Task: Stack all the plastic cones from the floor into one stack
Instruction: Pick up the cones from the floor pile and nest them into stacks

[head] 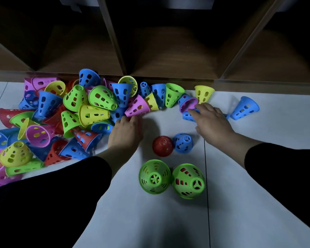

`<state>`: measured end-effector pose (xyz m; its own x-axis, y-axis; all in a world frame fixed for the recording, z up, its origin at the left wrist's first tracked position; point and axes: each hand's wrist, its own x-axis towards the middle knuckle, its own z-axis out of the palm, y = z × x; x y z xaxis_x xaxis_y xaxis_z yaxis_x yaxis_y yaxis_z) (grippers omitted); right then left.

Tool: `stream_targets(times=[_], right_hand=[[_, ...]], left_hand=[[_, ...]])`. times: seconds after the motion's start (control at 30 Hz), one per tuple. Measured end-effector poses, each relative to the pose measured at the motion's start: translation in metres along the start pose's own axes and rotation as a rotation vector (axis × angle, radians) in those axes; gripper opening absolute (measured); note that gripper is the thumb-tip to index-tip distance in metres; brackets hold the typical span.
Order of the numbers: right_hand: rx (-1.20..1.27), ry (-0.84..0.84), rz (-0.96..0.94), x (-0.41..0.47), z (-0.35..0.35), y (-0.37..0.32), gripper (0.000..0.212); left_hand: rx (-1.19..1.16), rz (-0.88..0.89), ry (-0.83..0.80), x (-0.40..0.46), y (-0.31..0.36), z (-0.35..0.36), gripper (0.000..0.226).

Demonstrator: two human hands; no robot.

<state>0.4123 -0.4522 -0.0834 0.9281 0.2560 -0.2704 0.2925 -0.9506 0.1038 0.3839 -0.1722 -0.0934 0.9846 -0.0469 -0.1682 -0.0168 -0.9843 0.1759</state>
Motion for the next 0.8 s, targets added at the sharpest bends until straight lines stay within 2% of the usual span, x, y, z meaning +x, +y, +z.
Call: stream_targets(times=[0.2, 0.27, 0.33, 0.43, 0.53, 0.6, 0.67, 0.73, 0.8], right_hand=[[-0.143, 0.049, -0.024, 0.012, 0.003, -0.004, 0.075], [-0.131, 0.038, -0.014, 0.013, 0.000, -0.001, 0.070], [-0.044, 0.070, 0.021, 0.008, -0.007, 0.002, 0.065], [0.257, 0.229, 0.056, -0.010, -0.021, 0.008, 0.072], [0.918, 0.299, 0.015, -0.045, -0.041, 0.010, 0.076], [1.132, 0.306, -0.047, -0.070, -0.048, 0.003, 0.076], [1.191, 0.254, -0.036, -0.086, -0.042, -0.006, 0.076], [1.166, 0.139, -0.007, -0.091, -0.030, -0.015, 0.075], [0.978, 0.032, -0.041, -0.087, -0.014, -0.023, 0.069]], left_hand=[[0.050, -0.010, -0.098, 0.007, 0.000, 0.004, 0.046], [-0.045, 0.010, -0.088, 0.004, -0.001, 0.002, 0.052], [-0.245, 0.039, -0.039, -0.003, -0.002, -0.004, 0.070], [-0.556, 0.098, -0.043, -0.019, -0.003, -0.020, 0.090], [-0.734, 0.208, -0.091, -0.027, 0.002, -0.040, 0.075], [-0.761, 0.292, -0.107, -0.029, 0.008, -0.049, 0.064], [-0.708, 0.384, -0.148, -0.030, 0.014, -0.050, 0.061], [-0.558, 0.484, -0.198, -0.029, 0.017, -0.045, 0.062], [-0.419, 0.594, -0.234, -0.025, 0.020, -0.036, 0.062]])
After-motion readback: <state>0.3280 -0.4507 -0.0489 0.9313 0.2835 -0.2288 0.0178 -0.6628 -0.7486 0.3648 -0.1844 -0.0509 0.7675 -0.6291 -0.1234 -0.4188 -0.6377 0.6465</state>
